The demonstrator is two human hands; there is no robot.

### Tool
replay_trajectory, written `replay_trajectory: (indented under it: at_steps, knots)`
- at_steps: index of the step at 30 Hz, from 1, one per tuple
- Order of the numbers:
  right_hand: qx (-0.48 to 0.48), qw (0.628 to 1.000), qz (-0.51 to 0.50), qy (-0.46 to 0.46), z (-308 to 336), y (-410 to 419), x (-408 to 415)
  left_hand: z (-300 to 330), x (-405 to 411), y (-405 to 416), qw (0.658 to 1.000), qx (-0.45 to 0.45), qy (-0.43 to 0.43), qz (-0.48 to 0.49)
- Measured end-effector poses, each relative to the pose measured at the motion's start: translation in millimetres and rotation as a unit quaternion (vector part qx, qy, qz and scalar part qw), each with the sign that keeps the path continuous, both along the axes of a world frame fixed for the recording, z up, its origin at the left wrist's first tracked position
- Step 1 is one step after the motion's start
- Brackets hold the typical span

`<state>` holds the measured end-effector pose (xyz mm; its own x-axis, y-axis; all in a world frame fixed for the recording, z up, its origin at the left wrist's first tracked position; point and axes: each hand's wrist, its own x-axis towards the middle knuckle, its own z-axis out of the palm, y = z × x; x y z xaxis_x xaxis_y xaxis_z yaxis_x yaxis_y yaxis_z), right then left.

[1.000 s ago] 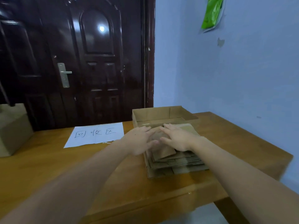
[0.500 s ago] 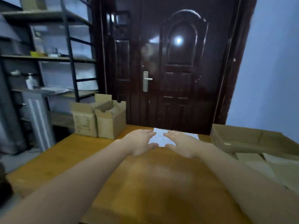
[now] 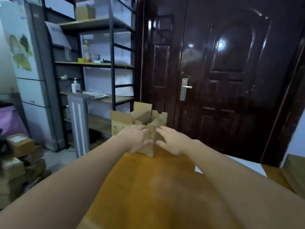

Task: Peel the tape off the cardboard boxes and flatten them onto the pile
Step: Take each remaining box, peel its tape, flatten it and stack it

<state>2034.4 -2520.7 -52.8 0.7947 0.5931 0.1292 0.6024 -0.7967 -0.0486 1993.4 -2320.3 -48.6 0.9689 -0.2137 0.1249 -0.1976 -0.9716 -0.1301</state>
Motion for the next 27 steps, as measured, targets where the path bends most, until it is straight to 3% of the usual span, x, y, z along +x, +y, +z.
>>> replay_trajectory:
  at_steps: [7,13,21,27]
  knots:
    - [0.090,0.994,-0.049,-0.046,-16.3,48.6,71.4,-4.2,48.3,9.5,1.000,-0.001,-0.027,0.005]
    - [0.176,0.975,-0.119,-0.060,-41.5,57.7,77.8,-17.7,47.7,1.6,0.997,-0.009,-0.076,-0.017]
    - [0.174,0.984,-0.020,-0.023,-33.0,-25.7,7.2,-10.8,-2.0,-8.8,0.997,0.030,-0.075,-0.012]
    - [0.166,0.986,-0.016,-0.004,-31.5,-97.6,-80.6,-14.7,-70.3,-35.9,0.996,0.030,-0.064,-0.049]
